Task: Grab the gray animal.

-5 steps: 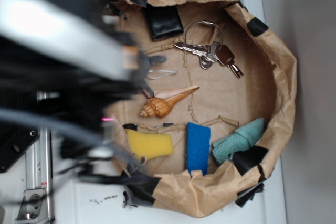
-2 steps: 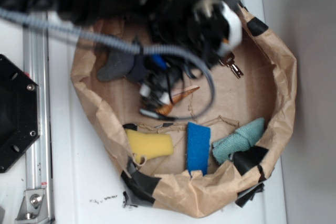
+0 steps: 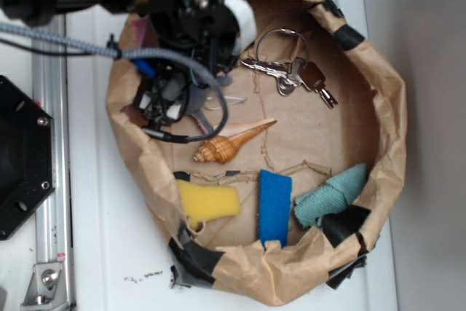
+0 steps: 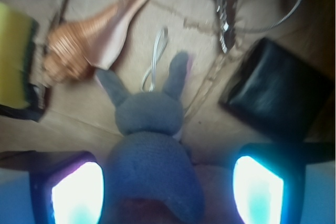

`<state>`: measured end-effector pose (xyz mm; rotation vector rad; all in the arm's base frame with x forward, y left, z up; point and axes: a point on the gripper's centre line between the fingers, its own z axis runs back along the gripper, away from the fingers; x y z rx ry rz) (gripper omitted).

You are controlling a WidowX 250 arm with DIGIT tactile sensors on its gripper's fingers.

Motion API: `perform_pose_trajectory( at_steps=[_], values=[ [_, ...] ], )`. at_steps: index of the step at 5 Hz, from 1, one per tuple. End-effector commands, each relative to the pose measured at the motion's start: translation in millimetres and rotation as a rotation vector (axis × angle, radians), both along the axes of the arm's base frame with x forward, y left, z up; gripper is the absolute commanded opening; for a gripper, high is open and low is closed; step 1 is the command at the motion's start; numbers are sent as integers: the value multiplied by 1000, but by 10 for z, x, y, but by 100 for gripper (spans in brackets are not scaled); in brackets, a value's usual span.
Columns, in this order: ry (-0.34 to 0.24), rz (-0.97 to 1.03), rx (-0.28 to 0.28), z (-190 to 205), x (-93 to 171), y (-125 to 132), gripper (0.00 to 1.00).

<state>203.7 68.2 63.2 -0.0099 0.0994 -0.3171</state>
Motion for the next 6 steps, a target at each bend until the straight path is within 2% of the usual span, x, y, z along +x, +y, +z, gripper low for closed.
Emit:
perform_pose_trajectory(
  at_steps=[1,2,3,4,5,6],
  values=[
    [-63,-92,160,-496,-206,-387,0],
    [-101,-76,87,-361,-180,-471,0],
    [-101,-33,50,-303,-126,-420,0],
    [-108,50,50,-247,-76,-378,0],
    [-222,177,4,259,106,-477,0],
    [-305,222,-126,784,300,-735,0]
  ],
)
